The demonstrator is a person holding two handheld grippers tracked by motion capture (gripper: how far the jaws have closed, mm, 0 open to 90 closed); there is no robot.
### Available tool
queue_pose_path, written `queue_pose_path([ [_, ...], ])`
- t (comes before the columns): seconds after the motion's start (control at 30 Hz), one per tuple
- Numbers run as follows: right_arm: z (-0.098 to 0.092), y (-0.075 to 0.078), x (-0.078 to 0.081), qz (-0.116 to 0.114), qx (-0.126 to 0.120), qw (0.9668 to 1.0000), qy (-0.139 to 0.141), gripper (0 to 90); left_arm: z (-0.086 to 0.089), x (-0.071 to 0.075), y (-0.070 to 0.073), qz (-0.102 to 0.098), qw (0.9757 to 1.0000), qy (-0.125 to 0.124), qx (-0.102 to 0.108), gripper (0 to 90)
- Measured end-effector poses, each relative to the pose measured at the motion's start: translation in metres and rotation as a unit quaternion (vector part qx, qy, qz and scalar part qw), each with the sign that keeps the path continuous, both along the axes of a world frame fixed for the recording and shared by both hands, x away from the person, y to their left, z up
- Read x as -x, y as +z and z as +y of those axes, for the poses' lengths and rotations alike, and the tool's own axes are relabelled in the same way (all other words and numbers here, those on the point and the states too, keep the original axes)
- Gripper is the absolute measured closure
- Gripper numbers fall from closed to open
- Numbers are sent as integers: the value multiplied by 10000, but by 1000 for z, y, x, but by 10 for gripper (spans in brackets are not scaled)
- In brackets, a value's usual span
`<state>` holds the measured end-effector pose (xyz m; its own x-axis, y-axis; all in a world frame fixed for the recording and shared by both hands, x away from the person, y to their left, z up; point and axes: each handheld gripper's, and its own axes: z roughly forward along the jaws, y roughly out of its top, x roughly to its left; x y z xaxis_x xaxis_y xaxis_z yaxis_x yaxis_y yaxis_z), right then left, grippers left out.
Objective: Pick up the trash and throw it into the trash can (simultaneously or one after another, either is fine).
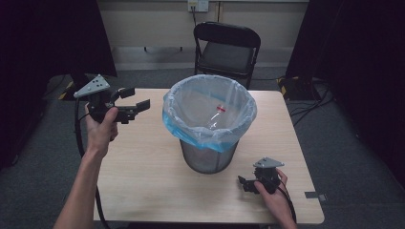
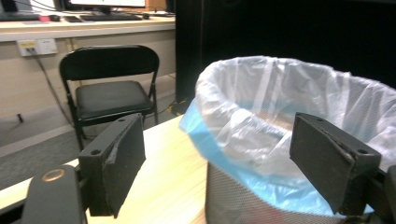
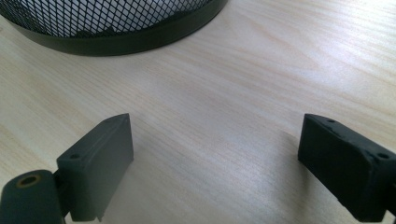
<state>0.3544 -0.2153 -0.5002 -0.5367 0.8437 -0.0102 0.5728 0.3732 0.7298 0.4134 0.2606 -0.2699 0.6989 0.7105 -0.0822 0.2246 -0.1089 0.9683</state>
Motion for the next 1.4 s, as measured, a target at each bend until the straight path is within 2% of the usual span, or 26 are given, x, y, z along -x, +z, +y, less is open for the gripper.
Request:
queue_pose_path([
  [0.4, 0, 0, 0, 0, -1, 10000, 0, 95, 17, 9, -17, 109, 9993, 270, -226, 180],
  [0.57, 0, 0, 0, 2, 0, 10000, 0, 95, 26, 12, -26, 207, 9989, 283, -307, 180],
  [0.73, 0, 0, 0, -1, 0, 10000, 0, 95, 36, 14, -38, 360, 9983, 386, -249, 180],
  [0.9, 0, 0, 0, 1, -2, 10000, 0, 95, 43, 15, -51, 485, 9971, 489, -316, 180],
  [1.07, 0, 0, 0, 0, 0, 10000, -1, 95, 48, 17, -62, 480, 9966, 558, -373, 173],
  [1.13, 0, 0, 0, 1, -1, 10000, -1, 95, 50, 19, -68, 550, 9957, 627, -392, 170],
  [1.27, 0, 0, 0, 3, 0, 10000, 1, 95, 56, 20, -81, 717, 9957, 532, -239, 159],
  [1.3, 0, 0, 0, 1, -1, 10000, 0, 95, 56, 20, -84, 733, 9955, 546, -259, 160],
  [1.4, 0, 0, 0, 1, -1, 10000, 0, 95, 55, 23, -91, 797, 9935, 630, -512, 160],
])
